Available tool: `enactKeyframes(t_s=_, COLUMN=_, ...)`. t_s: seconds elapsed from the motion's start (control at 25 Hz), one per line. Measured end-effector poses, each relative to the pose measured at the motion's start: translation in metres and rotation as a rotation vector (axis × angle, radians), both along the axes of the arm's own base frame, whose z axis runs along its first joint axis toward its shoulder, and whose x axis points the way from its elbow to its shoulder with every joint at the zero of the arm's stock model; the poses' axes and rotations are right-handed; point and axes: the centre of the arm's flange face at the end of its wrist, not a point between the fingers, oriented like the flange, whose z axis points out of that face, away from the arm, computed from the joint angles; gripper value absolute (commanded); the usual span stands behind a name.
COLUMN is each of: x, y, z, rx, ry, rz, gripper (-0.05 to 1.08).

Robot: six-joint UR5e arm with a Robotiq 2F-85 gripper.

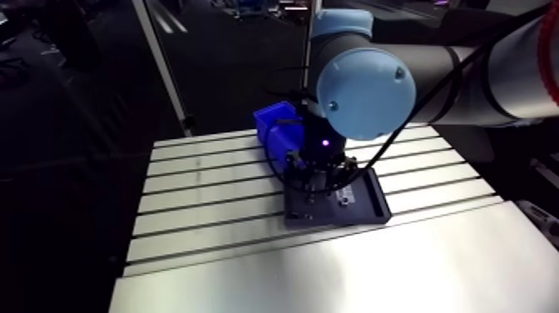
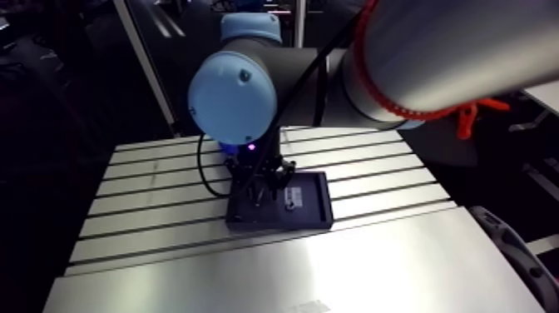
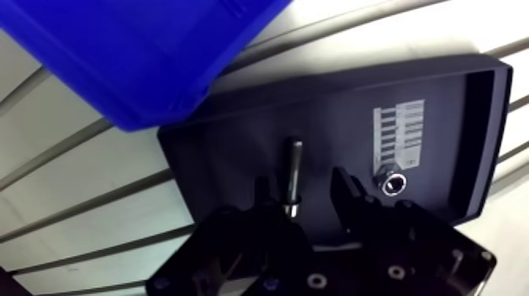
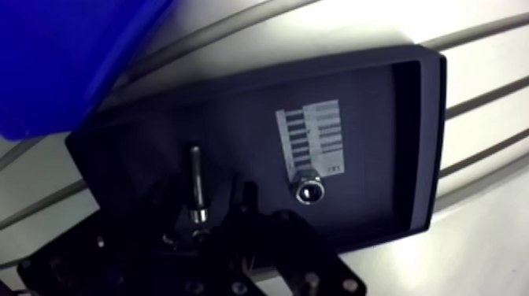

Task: Pick up the M10 bolt from the tray and put it into the blue bin.

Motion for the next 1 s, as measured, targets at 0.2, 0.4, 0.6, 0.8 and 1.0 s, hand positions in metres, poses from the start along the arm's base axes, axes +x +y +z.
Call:
enactKeyframes(t_s=0.2, x=-0.0001, y=-0.0003, z=-0.0001, rx=0.000, ry=0.001, rz=0.001, gripper=0.58)
enactKeyframes(t_s=0.4, x=-0.0001, y=-0.0003, z=-0.0006, rx=0.001, ry=0.000, rz=-0.003, gripper=0.61)
enactKeyframes(t_s=0.6, x=-0.0001, y=-0.0002, z=-0.0006, rx=0.002, ry=0.000, rz=-0.009, gripper=0.63)
enactKeyframes(t_s=0.8, x=0.0002, y=-0.0003, z=-0.0012, rx=0.003, ry=-0.002, rz=-0.009, gripper=0.65)
enactKeyframes(t_s=1.0, x=0.0004, y=-0.0002, z=-0.0033, rx=0.002, ry=-0.006, rz=-0.010, gripper=0.66)
